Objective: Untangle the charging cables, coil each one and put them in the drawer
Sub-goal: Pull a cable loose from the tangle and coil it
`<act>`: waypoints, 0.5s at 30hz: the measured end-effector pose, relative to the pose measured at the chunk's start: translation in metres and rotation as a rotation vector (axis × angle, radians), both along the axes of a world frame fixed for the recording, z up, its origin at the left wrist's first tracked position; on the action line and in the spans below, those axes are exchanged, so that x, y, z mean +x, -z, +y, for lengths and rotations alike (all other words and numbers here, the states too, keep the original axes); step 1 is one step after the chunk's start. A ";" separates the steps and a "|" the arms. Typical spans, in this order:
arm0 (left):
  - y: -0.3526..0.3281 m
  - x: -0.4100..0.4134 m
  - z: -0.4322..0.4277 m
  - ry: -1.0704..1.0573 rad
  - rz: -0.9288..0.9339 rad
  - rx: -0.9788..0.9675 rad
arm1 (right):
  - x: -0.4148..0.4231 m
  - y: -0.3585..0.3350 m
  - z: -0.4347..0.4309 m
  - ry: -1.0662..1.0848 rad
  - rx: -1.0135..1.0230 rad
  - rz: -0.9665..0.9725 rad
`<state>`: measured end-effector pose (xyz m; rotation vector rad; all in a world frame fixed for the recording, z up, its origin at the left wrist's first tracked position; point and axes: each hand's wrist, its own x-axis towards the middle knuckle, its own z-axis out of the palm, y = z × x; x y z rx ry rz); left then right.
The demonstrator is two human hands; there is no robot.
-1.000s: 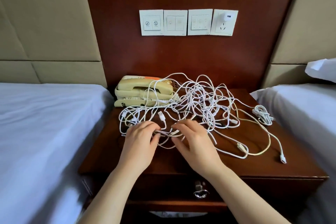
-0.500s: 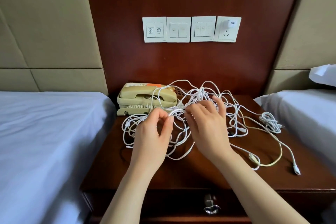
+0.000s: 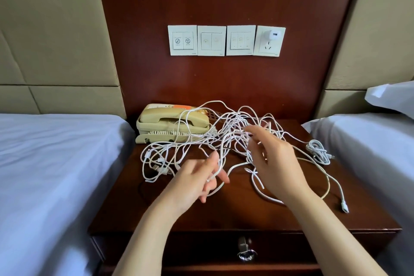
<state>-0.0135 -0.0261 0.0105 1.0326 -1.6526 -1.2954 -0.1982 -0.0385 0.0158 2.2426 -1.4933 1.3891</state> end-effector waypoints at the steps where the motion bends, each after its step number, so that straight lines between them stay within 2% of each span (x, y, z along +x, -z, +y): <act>1: 0.000 0.002 0.002 0.089 0.001 0.059 | -0.001 0.001 0.003 -0.038 0.055 0.021; 3: -0.003 0.004 0.007 0.178 -0.010 0.073 | 0.000 0.000 0.010 -0.100 0.156 0.081; 6: -0.005 0.005 0.011 0.168 0.072 0.062 | 0.006 -0.002 0.016 -0.191 0.364 0.111; 9: -0.005 0.008 0.011 0.142 0.186 0.083 | 0.013 -0.007 0.014 -0.304 0.607 -0.129; 11: -0.006 0.011 0.011 0.123 0.267 0.108 | 0.018 -0.006 0.004 -0.328 0.633 -0.227; 15: -0.010 0.018 0.010 0.144 0.313 0.182 | 0.036 0.004 -0.019 -0.328 0.553 -0.183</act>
